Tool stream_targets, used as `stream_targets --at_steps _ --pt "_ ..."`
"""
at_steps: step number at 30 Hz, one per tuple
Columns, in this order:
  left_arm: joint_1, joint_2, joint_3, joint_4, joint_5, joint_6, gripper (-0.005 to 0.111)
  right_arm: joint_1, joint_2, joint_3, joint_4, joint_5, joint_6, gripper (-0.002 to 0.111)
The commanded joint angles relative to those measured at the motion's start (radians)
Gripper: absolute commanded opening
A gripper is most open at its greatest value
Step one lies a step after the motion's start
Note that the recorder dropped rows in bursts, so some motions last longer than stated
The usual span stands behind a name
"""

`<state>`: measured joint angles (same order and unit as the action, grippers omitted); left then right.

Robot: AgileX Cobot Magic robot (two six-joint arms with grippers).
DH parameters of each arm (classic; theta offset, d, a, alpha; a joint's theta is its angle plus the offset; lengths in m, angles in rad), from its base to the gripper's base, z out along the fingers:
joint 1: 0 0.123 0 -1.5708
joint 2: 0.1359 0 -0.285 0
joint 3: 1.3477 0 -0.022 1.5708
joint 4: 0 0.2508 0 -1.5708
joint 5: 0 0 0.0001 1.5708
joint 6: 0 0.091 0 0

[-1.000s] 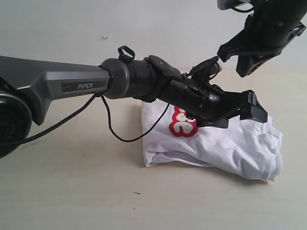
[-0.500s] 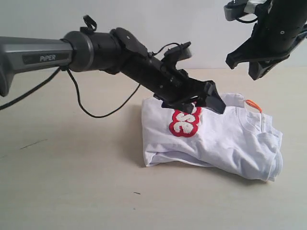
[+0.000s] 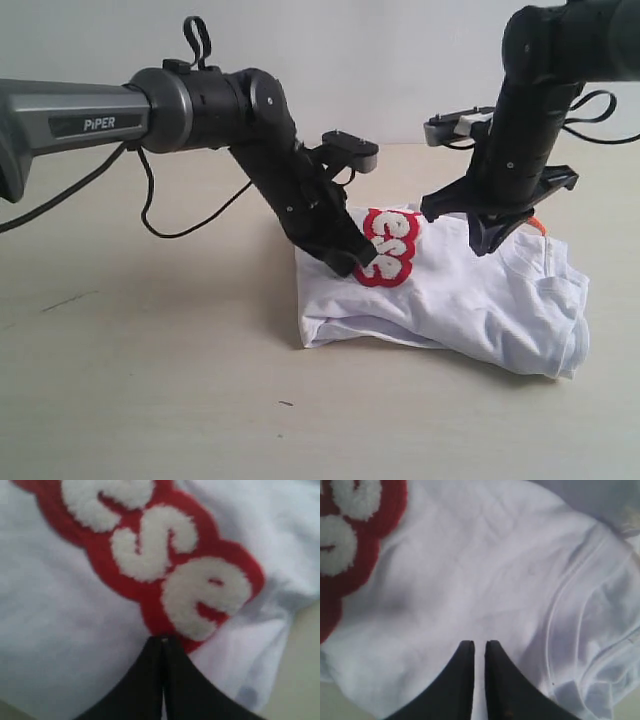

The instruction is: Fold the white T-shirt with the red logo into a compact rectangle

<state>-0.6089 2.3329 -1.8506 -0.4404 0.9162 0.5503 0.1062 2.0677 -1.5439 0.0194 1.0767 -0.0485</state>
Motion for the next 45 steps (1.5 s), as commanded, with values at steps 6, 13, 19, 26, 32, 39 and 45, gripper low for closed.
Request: stream_targets --at_steps 6,13,19,26,32,39,45 --pt "0.020 0.073 -0.003 0.127 -0.014 -0.181 0.000 -0.003 0.172 0.002 0.029 -0.094 0.008 0.010" --pt "0.122 0.083 -0.003 0.232 0.123 -0.238 0.000 0.028 0.256 0.002 0.396 -0.146 -0.194 0.010" --pt "0.265 0.056 0.024 0.237 0.177 -0.267 0.000 0.107 0.258 0.002 0.390 -0.213 -0.194 0.010" --pt "0.423 0.036 0.104 0.237 0.149 -0.295 0.000 0.167 0.259 0.002 0.392 -0.240 -0.194 0.010" --pt "0.499 0.014 0.144 0.168 0.152 -0.279 0.000 0.189 0.232 0.002 0.388 -0.266 -0.216 0.010" --pt "0.518 -0.110 0.144 0.060 0.122 -0.217 0.000 0.189 0.088 0.002 0.308 -0.329 -0.175 0.010" --pt "0.484 -0.191 0.144 -0.121 0.120 -0.108 0.000 0.189 -0.014 0.002 0.175 -0.329 -0.094 0.010"
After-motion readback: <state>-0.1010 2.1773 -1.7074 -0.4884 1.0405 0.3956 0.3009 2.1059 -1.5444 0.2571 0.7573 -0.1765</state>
